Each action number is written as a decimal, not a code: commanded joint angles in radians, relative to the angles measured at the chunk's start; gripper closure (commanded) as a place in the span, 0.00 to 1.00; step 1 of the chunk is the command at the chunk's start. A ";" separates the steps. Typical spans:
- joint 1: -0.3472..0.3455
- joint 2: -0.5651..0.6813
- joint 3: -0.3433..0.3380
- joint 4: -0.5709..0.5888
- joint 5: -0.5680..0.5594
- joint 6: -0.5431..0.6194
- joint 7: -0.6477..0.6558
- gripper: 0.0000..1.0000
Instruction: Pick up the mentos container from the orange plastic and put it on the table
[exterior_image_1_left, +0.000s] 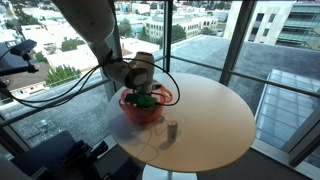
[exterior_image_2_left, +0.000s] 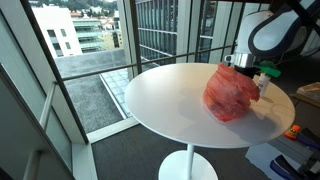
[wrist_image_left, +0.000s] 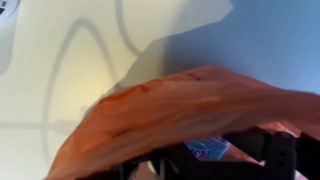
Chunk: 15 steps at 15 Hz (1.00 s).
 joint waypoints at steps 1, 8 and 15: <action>0.008 0.007 -0.015 0.010 -0.031 -0.015 0.035 0.73; -0.010 -0.032 -0.006 -0.002 -0.012 -0.035 0.018 0.21; 0.015 -0.076 -0.033 -0.008 -0.030 -0.102 0.097 0.00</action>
